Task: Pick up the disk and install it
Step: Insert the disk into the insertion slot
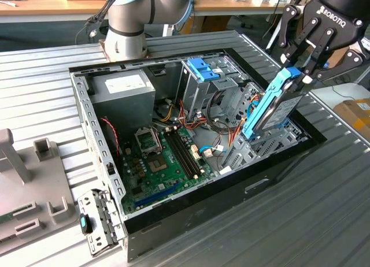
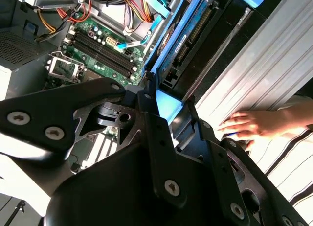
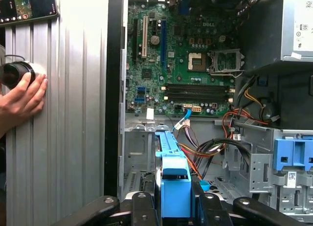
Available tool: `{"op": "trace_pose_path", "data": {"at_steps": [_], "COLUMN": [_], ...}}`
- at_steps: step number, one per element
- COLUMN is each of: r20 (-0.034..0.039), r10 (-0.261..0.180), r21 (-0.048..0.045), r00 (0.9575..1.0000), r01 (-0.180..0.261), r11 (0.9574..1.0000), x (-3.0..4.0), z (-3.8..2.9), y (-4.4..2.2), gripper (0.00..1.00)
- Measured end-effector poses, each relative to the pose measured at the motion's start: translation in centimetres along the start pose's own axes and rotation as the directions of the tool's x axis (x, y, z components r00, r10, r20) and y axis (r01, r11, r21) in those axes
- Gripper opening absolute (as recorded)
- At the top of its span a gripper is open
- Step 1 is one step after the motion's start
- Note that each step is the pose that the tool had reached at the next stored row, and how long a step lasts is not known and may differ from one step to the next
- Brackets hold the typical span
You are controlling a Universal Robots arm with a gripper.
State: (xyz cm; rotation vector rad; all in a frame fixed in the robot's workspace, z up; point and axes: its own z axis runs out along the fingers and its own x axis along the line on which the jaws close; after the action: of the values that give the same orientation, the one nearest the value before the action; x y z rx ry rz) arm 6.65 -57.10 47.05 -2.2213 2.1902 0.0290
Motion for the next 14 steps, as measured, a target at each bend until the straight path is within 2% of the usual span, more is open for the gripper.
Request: {"op": "trace_pose_path", "data": {"at_steps": [4,7,14], "r20": [0.0001,0.0,0.0001], "r10": [0.013,0.013,0.015], "r21": [0.0003,0.0004,0.0004], "r00": [0.9999,0.9999,0.9999], "r01": [-0.013,-0.013,-0.015], "r11": [0.9999,0.9999,0.9999], "x": [0.02,0.02,0.04], "z": [0.45,0.46,1.32], "y": [-0.11,-0.12,-0.12], "gripper": [0.36,0.36,0.36]}}
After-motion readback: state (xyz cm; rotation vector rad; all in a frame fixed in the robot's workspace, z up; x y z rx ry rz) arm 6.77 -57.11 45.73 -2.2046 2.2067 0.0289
